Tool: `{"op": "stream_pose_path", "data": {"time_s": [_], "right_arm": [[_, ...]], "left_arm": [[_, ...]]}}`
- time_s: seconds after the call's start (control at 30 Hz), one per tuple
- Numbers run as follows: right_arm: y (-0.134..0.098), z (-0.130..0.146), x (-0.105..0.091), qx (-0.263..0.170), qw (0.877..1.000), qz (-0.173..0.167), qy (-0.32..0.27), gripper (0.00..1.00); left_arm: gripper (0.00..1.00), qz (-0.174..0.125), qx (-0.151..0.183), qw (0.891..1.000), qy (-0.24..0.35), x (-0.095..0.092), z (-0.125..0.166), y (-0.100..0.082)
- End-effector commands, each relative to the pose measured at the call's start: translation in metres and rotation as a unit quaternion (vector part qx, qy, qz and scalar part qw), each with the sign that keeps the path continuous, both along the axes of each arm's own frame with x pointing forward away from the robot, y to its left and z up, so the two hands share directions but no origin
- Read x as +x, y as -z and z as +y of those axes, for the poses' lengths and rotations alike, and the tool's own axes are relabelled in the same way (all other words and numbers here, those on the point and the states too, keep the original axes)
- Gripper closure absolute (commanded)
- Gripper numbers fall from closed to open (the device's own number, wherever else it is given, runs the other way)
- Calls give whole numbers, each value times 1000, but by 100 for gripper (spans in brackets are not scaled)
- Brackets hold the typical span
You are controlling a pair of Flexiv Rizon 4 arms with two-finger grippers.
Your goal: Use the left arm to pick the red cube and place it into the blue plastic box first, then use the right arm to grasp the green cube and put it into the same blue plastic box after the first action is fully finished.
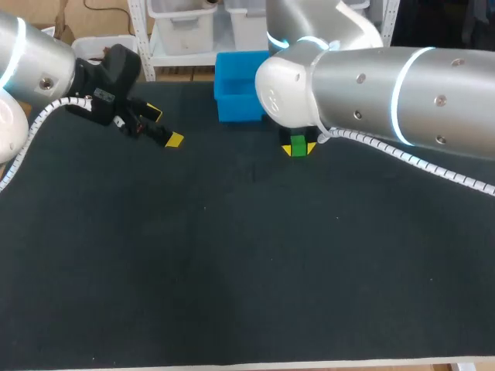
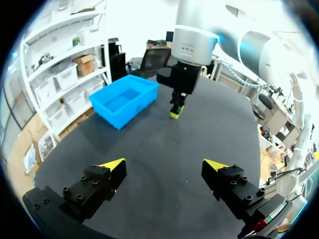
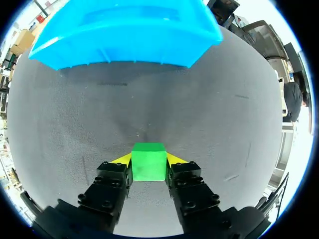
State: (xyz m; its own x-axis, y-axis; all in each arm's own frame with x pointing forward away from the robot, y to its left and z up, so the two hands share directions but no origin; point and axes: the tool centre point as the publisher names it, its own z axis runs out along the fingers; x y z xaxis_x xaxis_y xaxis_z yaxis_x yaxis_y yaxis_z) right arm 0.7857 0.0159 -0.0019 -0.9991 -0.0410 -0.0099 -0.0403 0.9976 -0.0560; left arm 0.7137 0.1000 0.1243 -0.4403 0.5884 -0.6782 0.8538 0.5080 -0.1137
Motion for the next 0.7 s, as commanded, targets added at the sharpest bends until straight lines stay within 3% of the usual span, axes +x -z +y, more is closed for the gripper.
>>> {"op": "stream_pose_path", "data": {"time_s": [0.03,0.47,0.7], "right_arm": [[-15,-9,-8,4,1000,-12,4,100],[-77,-15,3,43,996,-72,9,100],[-93,-14,13,54,996,-76,14,100]], "left_arm": [[0,-2,-3,1000,2,0,1,1],[0,-2,-3,1000,2,0,1,1],[0,-2,-3,1000,2,0,1,1]]}}
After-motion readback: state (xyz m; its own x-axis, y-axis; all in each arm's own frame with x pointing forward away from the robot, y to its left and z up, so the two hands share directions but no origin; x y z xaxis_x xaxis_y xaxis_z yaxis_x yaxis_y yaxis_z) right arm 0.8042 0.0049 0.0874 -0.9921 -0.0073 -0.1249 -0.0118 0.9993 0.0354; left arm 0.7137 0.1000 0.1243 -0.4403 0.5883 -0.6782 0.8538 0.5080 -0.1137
